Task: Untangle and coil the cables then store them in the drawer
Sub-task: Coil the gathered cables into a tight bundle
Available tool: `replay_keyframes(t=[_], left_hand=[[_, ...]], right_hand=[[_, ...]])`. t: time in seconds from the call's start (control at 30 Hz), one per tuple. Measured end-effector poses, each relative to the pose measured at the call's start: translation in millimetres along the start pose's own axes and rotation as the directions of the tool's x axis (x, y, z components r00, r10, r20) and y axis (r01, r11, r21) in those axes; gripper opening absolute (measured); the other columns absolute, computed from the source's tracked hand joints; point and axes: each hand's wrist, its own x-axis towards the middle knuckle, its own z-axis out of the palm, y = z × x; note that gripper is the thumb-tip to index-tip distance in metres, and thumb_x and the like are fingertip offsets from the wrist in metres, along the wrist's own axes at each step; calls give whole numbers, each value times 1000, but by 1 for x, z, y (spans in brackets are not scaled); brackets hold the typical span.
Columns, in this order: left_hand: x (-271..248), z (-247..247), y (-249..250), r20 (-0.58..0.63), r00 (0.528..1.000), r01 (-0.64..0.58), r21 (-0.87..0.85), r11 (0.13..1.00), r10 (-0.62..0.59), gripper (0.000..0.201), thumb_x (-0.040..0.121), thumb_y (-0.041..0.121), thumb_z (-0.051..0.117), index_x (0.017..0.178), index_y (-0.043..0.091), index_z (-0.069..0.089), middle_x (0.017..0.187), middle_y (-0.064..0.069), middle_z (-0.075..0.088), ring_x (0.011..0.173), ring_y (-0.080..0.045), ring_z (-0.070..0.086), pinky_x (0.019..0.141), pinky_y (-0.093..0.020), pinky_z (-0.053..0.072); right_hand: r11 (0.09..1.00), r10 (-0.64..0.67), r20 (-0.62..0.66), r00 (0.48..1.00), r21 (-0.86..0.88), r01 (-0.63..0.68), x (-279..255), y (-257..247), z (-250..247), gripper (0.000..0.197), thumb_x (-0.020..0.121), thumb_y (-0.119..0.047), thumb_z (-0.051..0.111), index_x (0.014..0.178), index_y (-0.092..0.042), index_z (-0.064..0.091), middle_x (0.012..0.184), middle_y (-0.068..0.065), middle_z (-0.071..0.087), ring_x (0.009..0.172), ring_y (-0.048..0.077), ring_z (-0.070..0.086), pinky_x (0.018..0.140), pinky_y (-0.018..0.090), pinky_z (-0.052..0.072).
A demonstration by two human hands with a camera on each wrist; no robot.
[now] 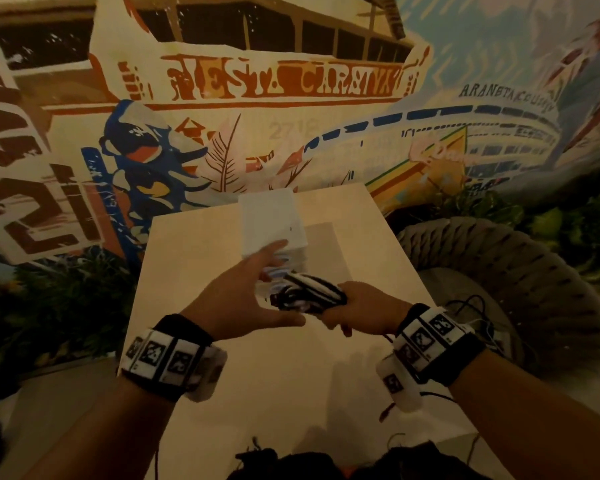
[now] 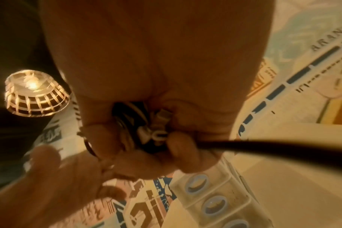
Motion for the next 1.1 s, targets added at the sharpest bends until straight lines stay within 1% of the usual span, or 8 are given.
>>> replay_keyframes(t=[0.23, 0.3, 0.4, 0.53, 0.6, 0.7, 0.87, 1.1], left_hand=[[-1, 5, 9, 164, 984, -15, -297, 955, 66, 79, 58, 87, 69, 127, 58, 44, 119, 36, 59, 110, 13, 58, 89, -17, 54], [3, 4, 27, 168, 975, -52, -464, 884, 145, 73, 66, 68, 78, 131, 50, 53, 123, 31, 64, 116, 8, 60, 92, -16, 52], [5, 2, 39, 171, 958, -84, -601, 795, 231, 98, 72, 33, 89, 153, 31, 35, 145, 7, 57, 132, -17, 57, 101, -44, 54], [3, 0, 50, 109, 956, -133, -664, 736, 271, 61, 79, 10, 82, 133, 27, 61, 136, 0, 63, 115, -35, 67, 86, -56, 59], [1, -2, 53, 31, 968, -180, -610, 772, 250, 42, 79, 24, 81, 116, 37, 69, 122, 5, 70, 110, -25, 69, 92, -48, 58], [-3, -4, 50, -14, 975, -200, -491, 848, 222, 28, 81, 39, 76, 107, 31, 70, 109, 6, 72, 108, -16, 68, 97, -40, 55], [-6, -6, 34, -39, 991, -132, -229, 964, 126, 31, 86, 23, 77, 116, 23, 67, 109, 7, 72, 101, -4, 63, 95, -32, 53], [-3, 21, 26, -1, 963, -263, 196, 944, 269, 16, 89, 27, 73, 99, 16, 67, 95, 1, 68, 89, -18, 61, 81, -36, 52]], right_hand=[[792, -209, 38, 977, 592, 146, -6, -10, 0, 37, 69, -16, 72, 99, 3, 66, 86, 16, 60, 65, 21, 52, 61, 33, 42], [785, -247, 90, 965, 602, 145, -6, -18, 7, 47, 68, -14, 71, 107, 11, 62, 83, 16, 60, 65, 21, 54, 62, 33, 45], [754, -272, 138, 953, 646, 122, -3, -23, 12, 50, 71, -9, 66, 115, 15, 57, 86, 19, 60, 68, 24, 56, 65, 35, 48], [884, -250, 129, 959, 436, 172, -13, -35, -1, 33, 91, 6, 62, 117, -15, 63, 87, -6, 73, 78, 10, 67, 72, 23, 55], [934, -178, 67, 982, 327, 147, -10, -33, -1, 53, 91, 1, 68, 130, -29, 46, 88, -20, 71, 70, -13, 63, 68, 10, 51], [993, -106, 219, 970, 79, 90, -6, -28, 6, 27, 98, -26, 64, 114, -4, 64, 82, 8, 64, 60, 7, 57, 64, 30, 51], [981, -53, 165, 985, 194, 20, -9, -2, 2, 26, 107, -27, 45, 101, -12, 66, 68, -4, 41, 56, 12, 35, 56, 30, 32], [946, -43, 150, 988, 324, -8, -11, -12, 11, 30, 104, -10, 43, 81, -7, 63, 59, -1, 50, 50, 14, 42, 59, 30, 39]])
